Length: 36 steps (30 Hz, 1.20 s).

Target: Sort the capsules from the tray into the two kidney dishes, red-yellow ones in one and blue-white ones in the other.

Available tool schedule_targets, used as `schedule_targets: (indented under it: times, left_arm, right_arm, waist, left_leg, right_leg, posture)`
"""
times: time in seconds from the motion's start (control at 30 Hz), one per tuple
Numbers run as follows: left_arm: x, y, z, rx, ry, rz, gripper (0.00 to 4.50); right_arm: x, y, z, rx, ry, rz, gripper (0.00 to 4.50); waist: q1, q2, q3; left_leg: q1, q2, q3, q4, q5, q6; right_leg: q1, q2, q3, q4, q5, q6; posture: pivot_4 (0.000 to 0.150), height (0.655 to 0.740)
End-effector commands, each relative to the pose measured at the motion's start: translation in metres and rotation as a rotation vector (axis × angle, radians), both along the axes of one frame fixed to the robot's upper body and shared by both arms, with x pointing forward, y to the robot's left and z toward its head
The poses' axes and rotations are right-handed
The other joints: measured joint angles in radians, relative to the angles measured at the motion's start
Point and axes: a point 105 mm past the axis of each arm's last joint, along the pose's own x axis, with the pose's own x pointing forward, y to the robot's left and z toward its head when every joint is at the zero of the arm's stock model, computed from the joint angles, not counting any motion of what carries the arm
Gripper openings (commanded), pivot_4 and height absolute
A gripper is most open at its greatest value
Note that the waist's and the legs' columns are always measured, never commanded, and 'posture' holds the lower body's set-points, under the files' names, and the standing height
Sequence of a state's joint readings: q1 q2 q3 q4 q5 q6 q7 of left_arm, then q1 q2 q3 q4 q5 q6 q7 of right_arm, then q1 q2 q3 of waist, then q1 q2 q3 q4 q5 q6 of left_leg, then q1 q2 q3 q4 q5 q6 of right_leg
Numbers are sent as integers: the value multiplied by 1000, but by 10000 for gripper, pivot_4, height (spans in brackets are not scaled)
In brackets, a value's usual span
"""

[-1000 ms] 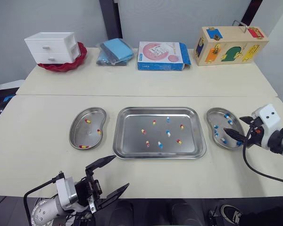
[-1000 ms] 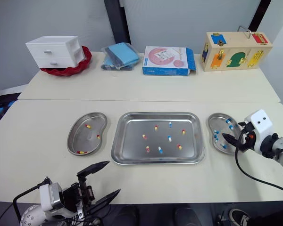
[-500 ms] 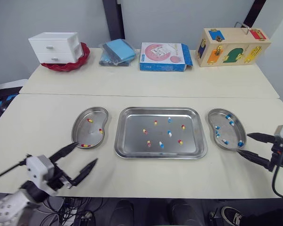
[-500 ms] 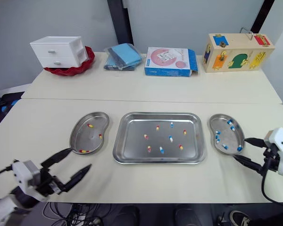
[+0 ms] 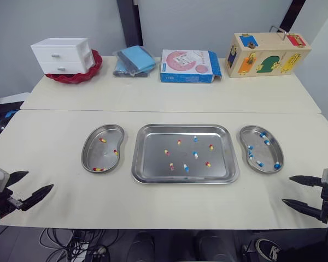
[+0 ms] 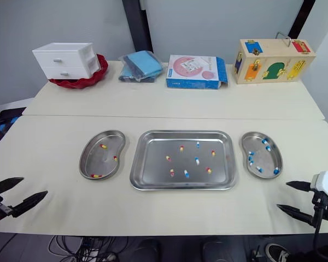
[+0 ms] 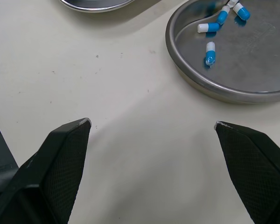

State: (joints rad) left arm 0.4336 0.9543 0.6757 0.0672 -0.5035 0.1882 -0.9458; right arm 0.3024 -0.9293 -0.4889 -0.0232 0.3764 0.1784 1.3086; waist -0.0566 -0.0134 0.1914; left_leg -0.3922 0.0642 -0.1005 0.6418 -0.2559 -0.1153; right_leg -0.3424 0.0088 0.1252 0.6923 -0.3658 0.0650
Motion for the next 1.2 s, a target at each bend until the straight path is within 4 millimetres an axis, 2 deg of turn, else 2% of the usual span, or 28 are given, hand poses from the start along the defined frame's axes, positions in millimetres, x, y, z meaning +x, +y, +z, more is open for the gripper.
schedule_targets:
  times: [0.03,0.5,0.77,0.87,0.97,1.1,1.2]
  left_arm:
    - [2,5,8,34,-9,-12,45000]
    - [11,1,9,55,18,-53,45000]
    - [19,-14,14,86,41,-149,45000]
    - [24,-24,20,84,36,-193,45000]
    - [34,-46,30,67,9,-271,45000]
    - [42,-75,36,45,9,-380,45000]
    - [50,-98,43,38,-4,-468,45000]
  right_arm:
    - [-2,0,6,-9,-24,21,44845]
    - [-6,6,2,32,-45,16,44845]
    - [-15,25,9,138,-135,46,44845]
    - [-20,35,8,156,-142,74,44845]
    - [-26,55,9,205,-178,117,44845]
    - [-25,72,26,317,-373,101,44845]
    - [-32,84,24,356,-384,137,44845]
  waist:
    - [0,0,0]
    - [0,0,0]
    - [1,0,0]
    - [3,0,0]
    - [4,0,0]
    - [5,0,0]
    - [6,0,0]
  left_leg:
    - [0,0,0,-1,0,0]
    - [0,0,0,-1,0,0]
    - [0,0,-1,-1,0,0]
    - [0,0,-1,-1,0,0]
    - [0,0,-1,-1,0,0]
    - [0,0,-2,-1,0,0]
    - [0,0,-2,-1,0,0]
  right_leg:
    - [0,0,0,0,0,0]
    - [0,0,0,-1,0,0]
    - [1,0,-1,0,0,0]
    - [1,0,-1,0,0,0]
    - [1,0,-1,0,0,0]
    - [1,0,-2,0,0,0]
    - [1,0,-2,1,0,0]
  posture:
    - [1500,7400]
    - [1500,7400]
    - [1500,7400]
    - [1500,7400]
    - [1500,7400]
    - [1500,7400]
    - [1500,7400]
